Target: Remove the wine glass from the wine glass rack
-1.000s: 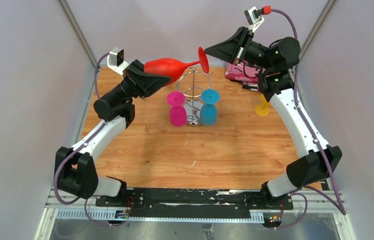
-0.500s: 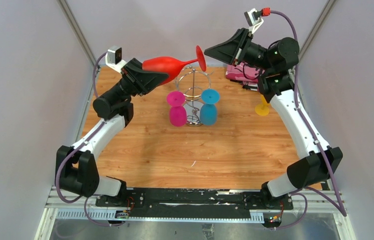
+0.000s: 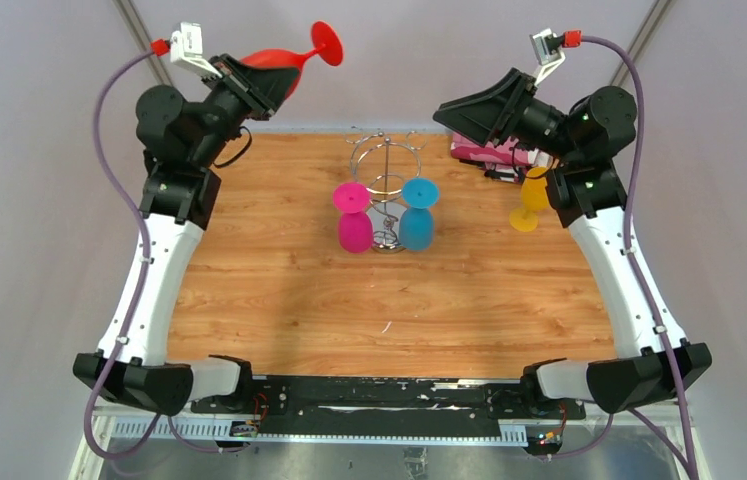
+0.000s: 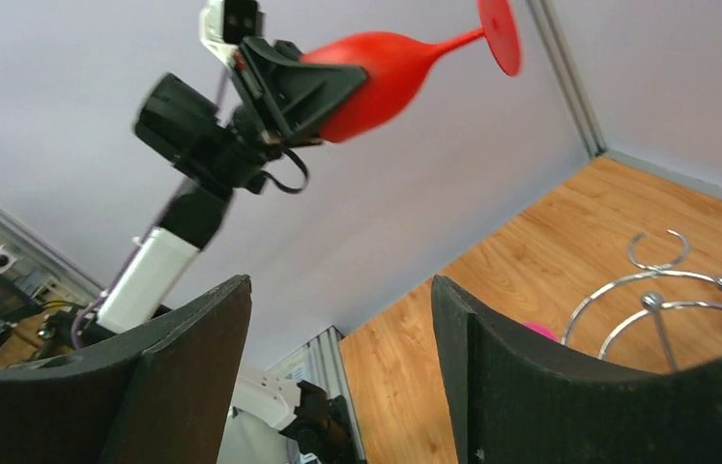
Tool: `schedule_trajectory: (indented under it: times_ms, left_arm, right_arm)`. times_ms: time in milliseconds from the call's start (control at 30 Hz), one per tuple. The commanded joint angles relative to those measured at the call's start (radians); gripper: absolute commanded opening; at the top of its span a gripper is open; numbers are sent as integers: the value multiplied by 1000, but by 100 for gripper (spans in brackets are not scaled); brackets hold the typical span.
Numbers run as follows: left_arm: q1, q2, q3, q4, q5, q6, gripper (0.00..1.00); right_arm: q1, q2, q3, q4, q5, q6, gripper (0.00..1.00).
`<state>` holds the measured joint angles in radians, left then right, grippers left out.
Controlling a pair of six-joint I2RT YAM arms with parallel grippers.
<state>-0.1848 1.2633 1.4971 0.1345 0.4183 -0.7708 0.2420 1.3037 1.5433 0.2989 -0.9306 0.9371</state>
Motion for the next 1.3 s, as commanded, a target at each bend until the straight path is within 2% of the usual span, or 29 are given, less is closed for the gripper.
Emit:
schedule_trajectory:
  times_ms: [0,133,200,333,667,1000,1267]
  left_arm:
    - [3,82,204,-616,-343,301,0]
    - [4,217,404,-882,-523,377,0]
    - [4,279,482,-968,-603,410,0]
    - [5,414,590,-1091,-674,452,0]
    - [22,561,562,-1117,-627,493,0]
    - [45,729,663,-1236,-584,623,0]
    - [61,784,656,-1239,-503,671,0]
  right_arm:
    - [-26,-32,-26,-148,50,-145,73]
    - [-51,-42,-49,-167,54,-163,73]
    - [-64,-43,-61,-171,53,-165,73]
    - [-97,-39,-75,-202,58,-183,73]
    - [-142,-14,-82,-271,63,-222,75]
    - [-159,1,-90,-282,73,-219,76]
    - [-172,0,-103,-282,78,-219,76]
